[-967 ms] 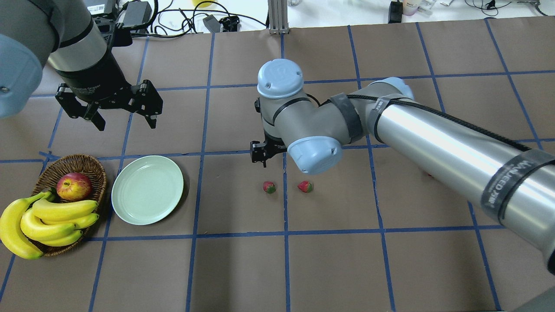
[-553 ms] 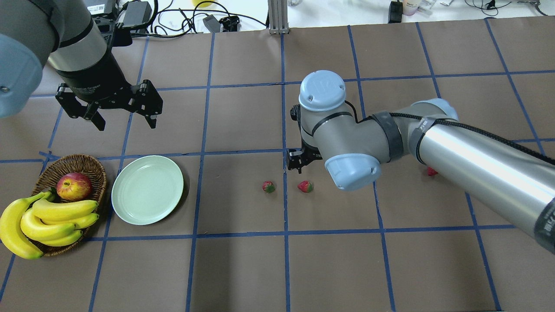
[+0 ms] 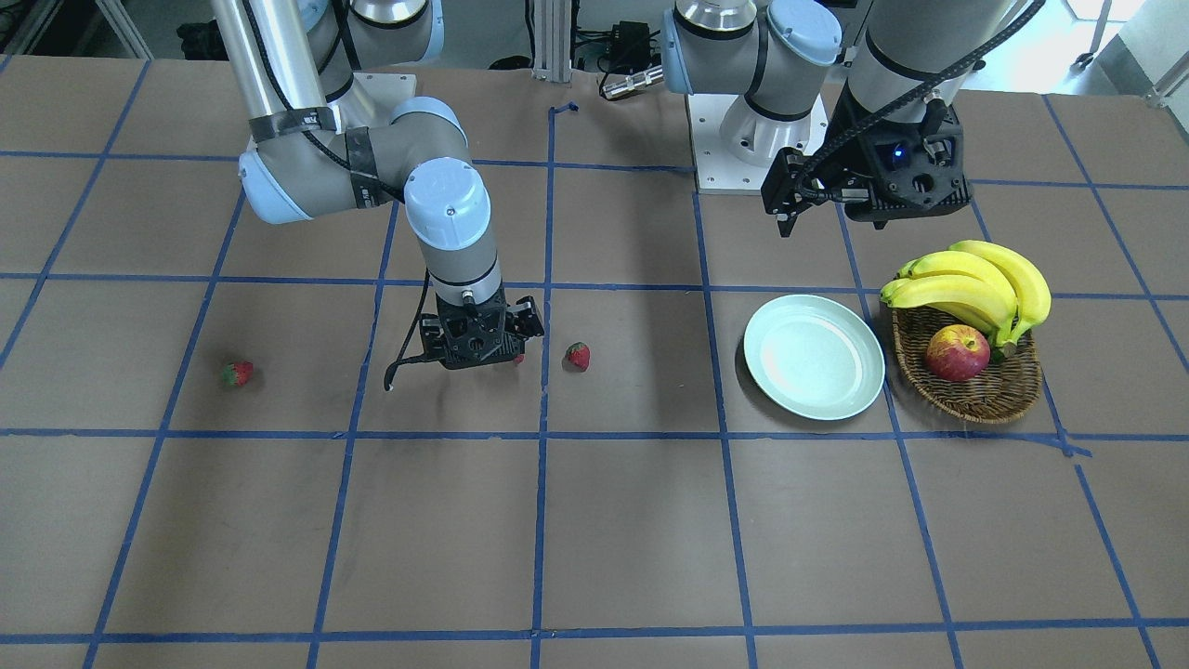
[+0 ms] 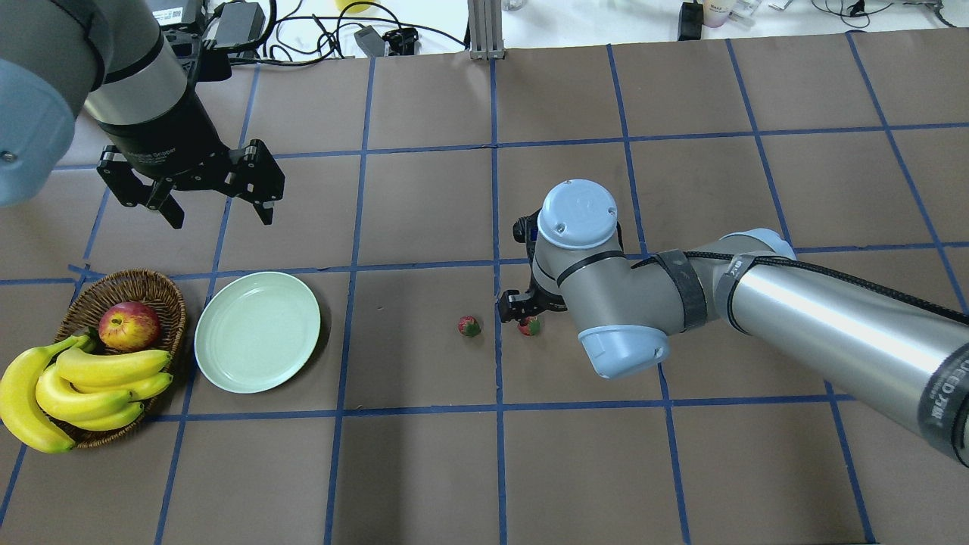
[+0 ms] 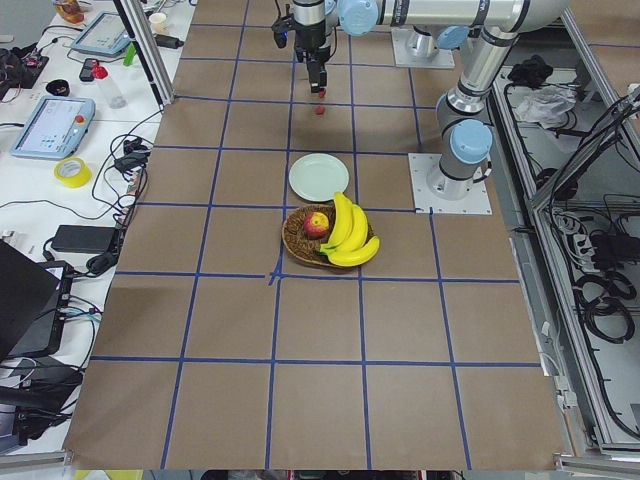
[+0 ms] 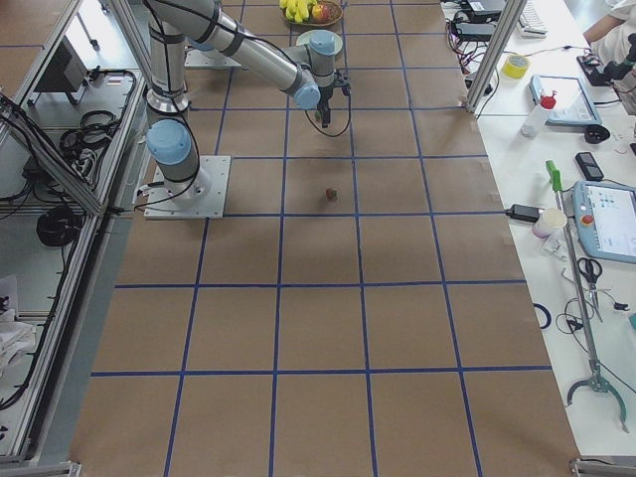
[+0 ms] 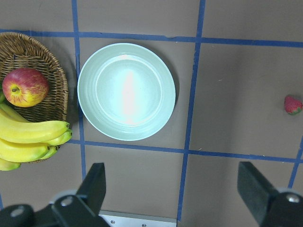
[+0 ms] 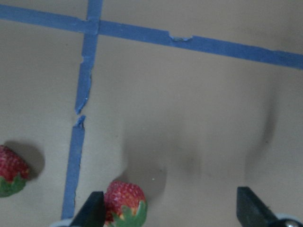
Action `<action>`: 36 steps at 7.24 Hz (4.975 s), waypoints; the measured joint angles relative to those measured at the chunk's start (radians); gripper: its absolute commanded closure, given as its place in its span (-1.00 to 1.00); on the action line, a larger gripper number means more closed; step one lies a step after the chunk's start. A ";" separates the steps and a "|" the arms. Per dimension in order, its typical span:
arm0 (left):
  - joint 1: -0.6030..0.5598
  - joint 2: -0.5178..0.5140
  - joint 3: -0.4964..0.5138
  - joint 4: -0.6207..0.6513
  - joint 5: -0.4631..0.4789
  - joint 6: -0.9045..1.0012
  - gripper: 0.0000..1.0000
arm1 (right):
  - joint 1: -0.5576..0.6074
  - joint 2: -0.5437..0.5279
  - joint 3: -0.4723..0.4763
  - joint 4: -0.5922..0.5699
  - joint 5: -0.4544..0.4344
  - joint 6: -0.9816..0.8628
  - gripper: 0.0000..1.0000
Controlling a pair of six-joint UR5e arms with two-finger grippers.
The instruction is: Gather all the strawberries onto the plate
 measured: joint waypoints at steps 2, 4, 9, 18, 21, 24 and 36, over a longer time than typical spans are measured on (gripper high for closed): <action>0.000 0.000 -0.001 -0.001 0.001 0.000 -1.00 | 0.002 0.007 -0.016 0.013 0.023 0.001 -1.00; 0.000 0.000 -0.001 -0.001 0.000 0.000 -1.00 | 0.003 0.015 -0.005 0.017 0.022 0.001 -0.92; 0.000 0.000 -0.002 0.000 0.009 0.000 -1.00 | -0.005 0.007 -0.005 0.057 -0.139 -0.028 -0.96; 0.001 0.000 -0.001 0.002 0.033 0.000 -1.00 | -0.100 -0.085 0.152 0.060 -0.099 0.048 -0.51; 0.001 0.000 -0.002 0.002 0.034 0.000 -1.00 | -0.101 -0.084 0.159 0.066 -0.047 0.088 0.77; 0.000 0.000 -0.002 0.002 0.034 0.000 -1.00 | -0.097 -0.085 0.150 0.064 -0.025 0.096 0.98; 0.000 0.001 0.003 0.004 0.034 0.000 -1.00 | 0.241 0.166 -0.305 0.071 0.009 0.529 -1.00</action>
